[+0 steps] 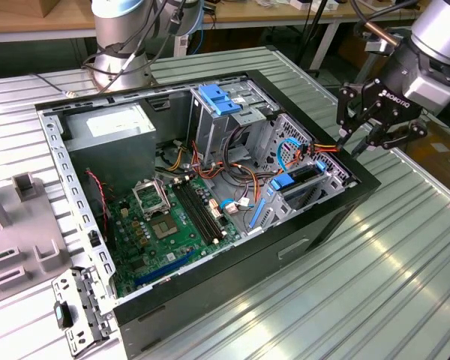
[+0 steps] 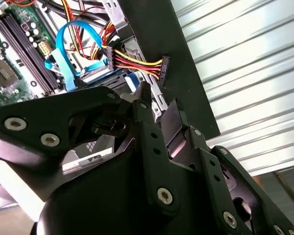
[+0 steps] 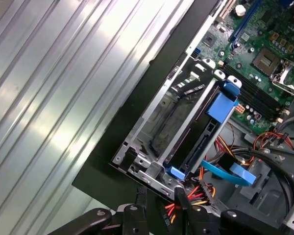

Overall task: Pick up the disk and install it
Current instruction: 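Insert the first disk wire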

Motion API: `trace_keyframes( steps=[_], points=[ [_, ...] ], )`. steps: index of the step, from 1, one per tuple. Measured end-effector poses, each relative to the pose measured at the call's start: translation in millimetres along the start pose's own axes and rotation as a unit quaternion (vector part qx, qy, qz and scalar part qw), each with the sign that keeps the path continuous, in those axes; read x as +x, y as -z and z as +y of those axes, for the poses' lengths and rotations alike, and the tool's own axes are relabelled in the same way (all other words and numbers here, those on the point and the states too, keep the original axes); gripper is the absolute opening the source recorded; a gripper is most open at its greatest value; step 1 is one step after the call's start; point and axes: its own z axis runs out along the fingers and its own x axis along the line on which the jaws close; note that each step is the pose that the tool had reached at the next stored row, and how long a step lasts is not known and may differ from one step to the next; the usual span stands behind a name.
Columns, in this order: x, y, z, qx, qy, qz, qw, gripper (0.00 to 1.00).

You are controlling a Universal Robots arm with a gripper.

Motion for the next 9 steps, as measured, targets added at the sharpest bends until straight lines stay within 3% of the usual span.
trace_keyframes(
  steps=[6, 9],
  points=[
    [0.1, 0.0, -0.2, -0.0031, 0.035, 0.0, 0.99937, 0.36],
    [0.2, 0.0, -0.3, -0.0053, 0.059, 0.0001, 0.99822, 0.36]
  ],
)
